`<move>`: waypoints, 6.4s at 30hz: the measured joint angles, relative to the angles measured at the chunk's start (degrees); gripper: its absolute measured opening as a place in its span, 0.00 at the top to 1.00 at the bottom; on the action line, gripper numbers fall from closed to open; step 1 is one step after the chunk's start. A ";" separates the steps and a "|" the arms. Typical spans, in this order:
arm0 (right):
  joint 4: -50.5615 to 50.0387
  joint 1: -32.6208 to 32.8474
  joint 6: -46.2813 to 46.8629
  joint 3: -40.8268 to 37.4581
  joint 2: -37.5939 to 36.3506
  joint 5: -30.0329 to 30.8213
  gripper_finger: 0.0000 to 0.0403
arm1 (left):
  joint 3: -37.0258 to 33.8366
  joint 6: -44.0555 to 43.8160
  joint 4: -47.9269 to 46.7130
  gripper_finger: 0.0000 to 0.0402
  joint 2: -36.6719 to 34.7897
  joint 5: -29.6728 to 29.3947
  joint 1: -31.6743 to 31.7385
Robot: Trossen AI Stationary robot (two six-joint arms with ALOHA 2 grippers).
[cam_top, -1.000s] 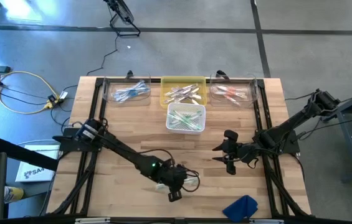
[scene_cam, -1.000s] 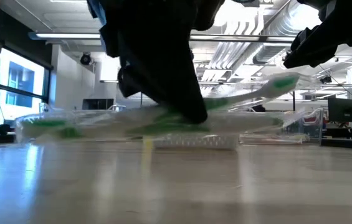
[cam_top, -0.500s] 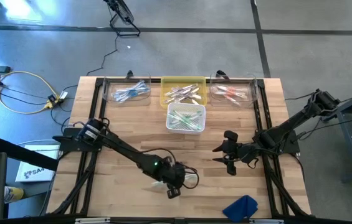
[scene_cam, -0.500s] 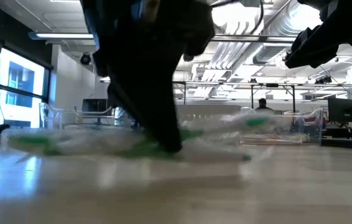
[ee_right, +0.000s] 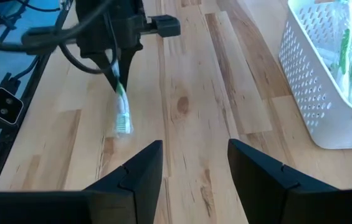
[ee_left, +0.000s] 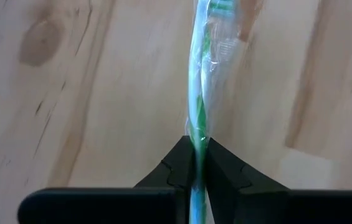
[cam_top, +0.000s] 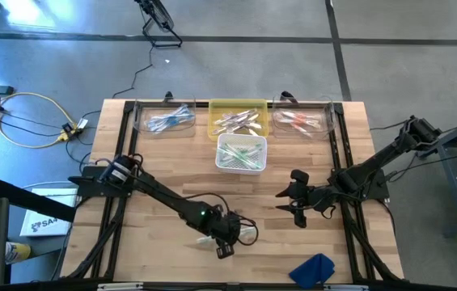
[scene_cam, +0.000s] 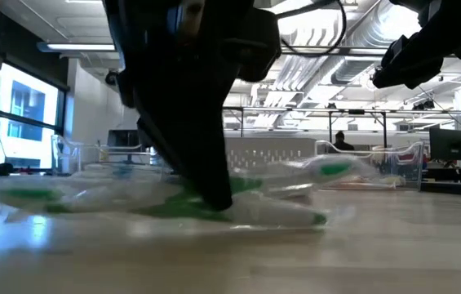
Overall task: Pick & Place Toothbrushes
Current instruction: Put the green toothbrush into the white bin
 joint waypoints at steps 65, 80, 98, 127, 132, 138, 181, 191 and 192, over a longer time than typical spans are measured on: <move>-0.04 0.00 -0.24 0.00 0.00 -0.20 0.57 | 0.02 1.77 8.39 1.00 0.90 -3.84 0.02; -1.83 -0.02 -0.32 0.00 0.02 -11.70 0.57 | 5.62 14.09 7.86 1.00 -3.75 -7.10 0.37; -1.44 0.00 -0.02 0.00 0.02 -12.02 0.57 | 30.84 36.03 -30.73 1.00 -4.81 -20.96 15.06; -2.73 -0.01 -0.68 0.00 0.02 -11.51 0.57 | 11.80 28.70 -8.45 1.00 -4.71 -4.97 33.75; -2.71 -0.01 -0.68 0.00 0.01 -11.53 0.57 | 11.69 28.59 -7.19 0.98 -4.71 -5.15 33.77; -2.69 -0.02 -0.65 0.00 0.01 -11.56 0.57 | 11.72 28.68 -5.55 0.82 -4.72 -5.35 33.79; -2.49 -0.02 0.70 0.00 0.02 -11.07 0.57 | 11.76 43.83 -5.80 0.58 -4.71 -29.15 23.88; -2.14 -0.02 2.87 0.00 0.00 -10.03 0.57 | 11.78 47.34 -6.72 0.58 -4.71 -41.94 9.41; -2.14 -0.01 2.99 0.00 0.01 -10.02 0.57 | 11.78 48.08 -6.68 0.58 -4.71 -41.96 8.09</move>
